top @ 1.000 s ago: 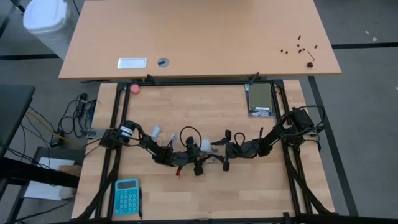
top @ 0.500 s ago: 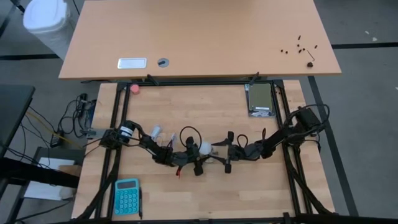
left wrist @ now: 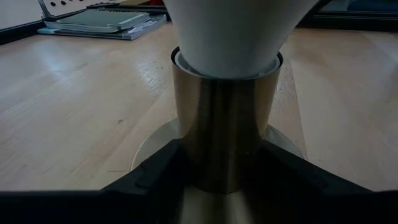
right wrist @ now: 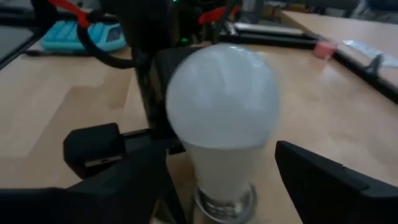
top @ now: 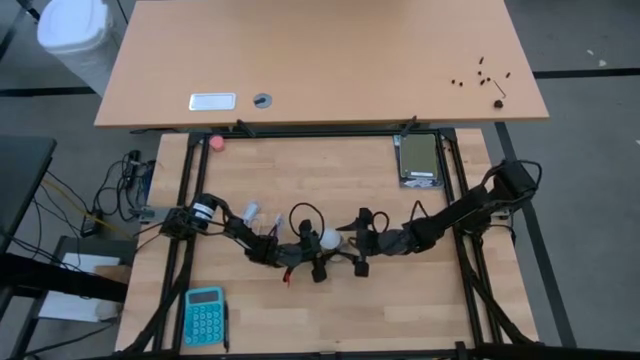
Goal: Screw lightbulb
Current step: Insert the lightbulb into the lamp holder
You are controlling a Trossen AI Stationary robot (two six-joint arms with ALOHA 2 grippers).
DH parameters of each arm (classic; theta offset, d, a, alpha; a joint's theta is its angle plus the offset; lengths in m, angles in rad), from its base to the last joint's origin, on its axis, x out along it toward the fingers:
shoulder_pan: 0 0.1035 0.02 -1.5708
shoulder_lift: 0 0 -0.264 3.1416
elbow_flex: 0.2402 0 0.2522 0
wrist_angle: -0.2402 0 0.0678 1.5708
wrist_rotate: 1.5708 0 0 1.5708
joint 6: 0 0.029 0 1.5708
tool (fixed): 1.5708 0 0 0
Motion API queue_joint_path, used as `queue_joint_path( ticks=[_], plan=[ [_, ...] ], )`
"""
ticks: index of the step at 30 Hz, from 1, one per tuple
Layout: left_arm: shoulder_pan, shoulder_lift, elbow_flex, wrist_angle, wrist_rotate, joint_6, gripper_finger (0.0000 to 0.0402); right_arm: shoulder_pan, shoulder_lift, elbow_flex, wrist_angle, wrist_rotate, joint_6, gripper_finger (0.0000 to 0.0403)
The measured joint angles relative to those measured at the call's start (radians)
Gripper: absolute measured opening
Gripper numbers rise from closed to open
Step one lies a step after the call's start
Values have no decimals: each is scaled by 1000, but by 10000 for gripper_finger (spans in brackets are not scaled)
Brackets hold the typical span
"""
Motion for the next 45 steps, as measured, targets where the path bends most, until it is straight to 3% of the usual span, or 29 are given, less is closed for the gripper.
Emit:
queue_joint_path(
  ticks=[9,20,35,39,45],
  plan=[
    [0,0,0,0,7,0,204,-46,30,21,5,-66,-10,332],
    [0,0,0,0,8,1,204,-74,30,21,36,-123,-20,299],
    [0,0,0,0,8,2,204,-78,30,21,33,-156,-28,189],
    [0,0,0,0,9,3,204,-78,30,21,24,-157,-27,189],
    [0,0,0,-1,11,3,204,-78,32,20,-15,-169,-22,221]
  ],
)
